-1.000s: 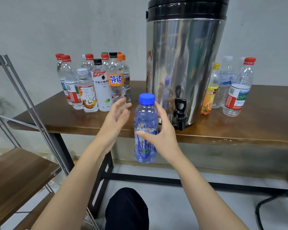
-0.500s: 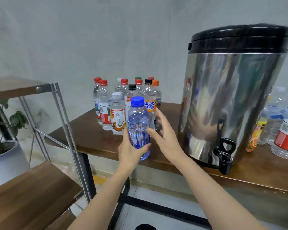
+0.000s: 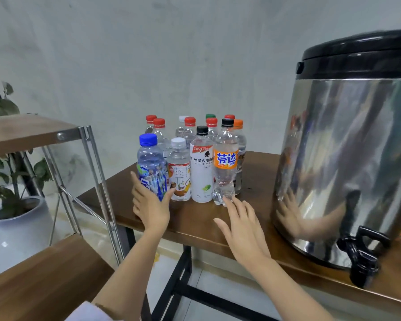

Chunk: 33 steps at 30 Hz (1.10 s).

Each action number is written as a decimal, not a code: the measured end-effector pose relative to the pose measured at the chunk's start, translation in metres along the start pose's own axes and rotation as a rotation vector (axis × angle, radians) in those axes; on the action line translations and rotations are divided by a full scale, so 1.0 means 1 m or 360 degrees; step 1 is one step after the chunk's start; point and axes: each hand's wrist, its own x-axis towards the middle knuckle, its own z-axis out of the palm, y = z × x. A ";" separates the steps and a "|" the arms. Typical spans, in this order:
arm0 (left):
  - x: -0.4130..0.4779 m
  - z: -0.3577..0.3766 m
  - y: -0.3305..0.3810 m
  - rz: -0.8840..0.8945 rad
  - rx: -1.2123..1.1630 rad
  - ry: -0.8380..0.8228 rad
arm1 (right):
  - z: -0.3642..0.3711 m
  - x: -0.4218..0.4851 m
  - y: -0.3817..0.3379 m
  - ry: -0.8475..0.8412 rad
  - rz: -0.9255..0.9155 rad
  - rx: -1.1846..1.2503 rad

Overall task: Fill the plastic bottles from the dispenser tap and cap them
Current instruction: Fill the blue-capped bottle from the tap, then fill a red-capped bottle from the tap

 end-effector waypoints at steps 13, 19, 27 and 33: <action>0.009 0.013 -0.009 -0.0021 0.0148 -0.0008 | 0.006 0.001 -0.003 0.0183 -0.0074 -0.0151; -0.061 0.003 0.007 0.0223 0.0141 -0.0040 | -0.005 -0.015 0.007 0.0204 -0.0249 -0.0239; -0.156 -0.018 0.066 0.0922 -0.0358 -0.0317 | -0.067 -0.087 0.031 0.0667 -0.0678 -0.0162; -0.205 -0.039 0.138 0.1218 -0.0775 -0.0403 | -0.130 -0.137 0.066 0.1122 -0.0854 -0.0162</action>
